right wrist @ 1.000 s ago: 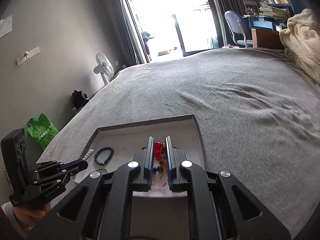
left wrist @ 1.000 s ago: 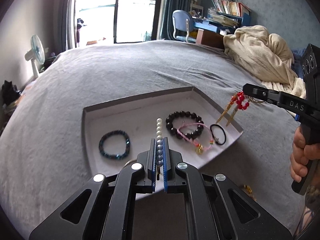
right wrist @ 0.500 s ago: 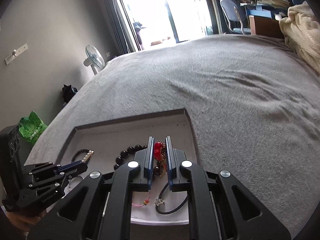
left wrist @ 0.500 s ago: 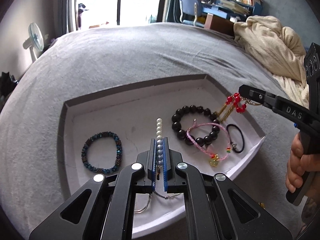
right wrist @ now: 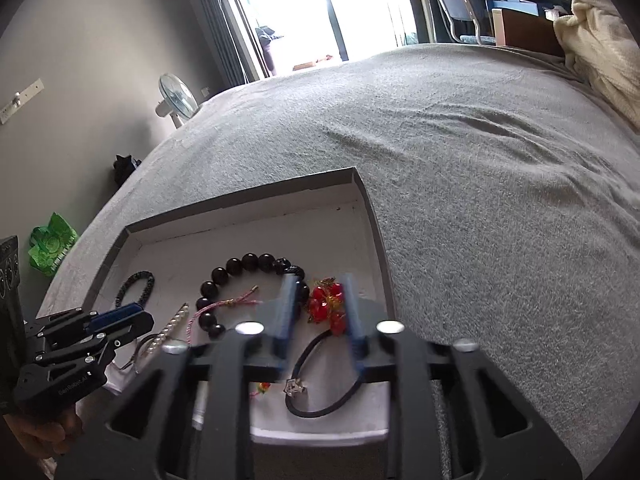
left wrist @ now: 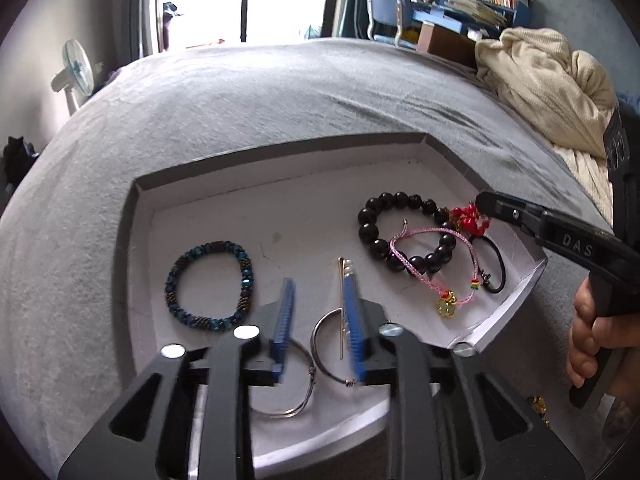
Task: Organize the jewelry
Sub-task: 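Open left tool releasing hairpin in tray while right tool releases red charm, then move both open tools back over the dark bead bracelet and gold hairpin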
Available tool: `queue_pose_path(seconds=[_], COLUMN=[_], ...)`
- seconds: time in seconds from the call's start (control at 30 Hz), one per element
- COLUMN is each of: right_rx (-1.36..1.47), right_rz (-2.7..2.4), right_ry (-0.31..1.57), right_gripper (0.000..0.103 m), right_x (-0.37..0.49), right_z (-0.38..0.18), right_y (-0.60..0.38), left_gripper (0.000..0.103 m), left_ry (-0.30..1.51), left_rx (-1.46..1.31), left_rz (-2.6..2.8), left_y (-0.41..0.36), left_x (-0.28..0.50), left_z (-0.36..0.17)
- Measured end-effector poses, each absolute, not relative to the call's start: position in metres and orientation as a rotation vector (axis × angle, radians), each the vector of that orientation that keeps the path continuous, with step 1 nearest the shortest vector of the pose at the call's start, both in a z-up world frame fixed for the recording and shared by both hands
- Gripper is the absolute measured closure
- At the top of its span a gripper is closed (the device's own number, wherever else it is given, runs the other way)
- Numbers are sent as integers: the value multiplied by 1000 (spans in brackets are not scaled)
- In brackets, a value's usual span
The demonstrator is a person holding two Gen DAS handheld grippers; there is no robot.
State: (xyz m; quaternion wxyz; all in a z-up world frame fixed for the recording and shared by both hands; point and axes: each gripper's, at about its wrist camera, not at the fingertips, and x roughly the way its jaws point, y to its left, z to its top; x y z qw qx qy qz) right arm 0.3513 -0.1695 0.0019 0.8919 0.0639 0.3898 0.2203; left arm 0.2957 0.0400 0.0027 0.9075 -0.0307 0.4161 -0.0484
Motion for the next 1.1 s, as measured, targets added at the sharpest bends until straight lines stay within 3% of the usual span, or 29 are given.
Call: queue_pose_path(seconds=[0.17, 0.37, 0.53, 1.1], right_rx=[133, 97, 75, 14], right_rz=[463, 498, 520, 557], right_ry=[794, 741, 709, 585], right_gripper=[58, 48, 42, 22], right_x=[341, 316, 293, 213], right_z=[5, 12, 12, 20], right_y=[-173, -177, -181, -191], left_gripper=[34, 18, 12, 8], left_ry=[793, 726, 690, 654], left_rx=[-59, -69, -82, -106], left_rz=[-96, -74, -54, -32], left_y=[41, 45, 45, 35], left_x=[276, 249, 227, 166], left_z=[14, 26, 27, 23])
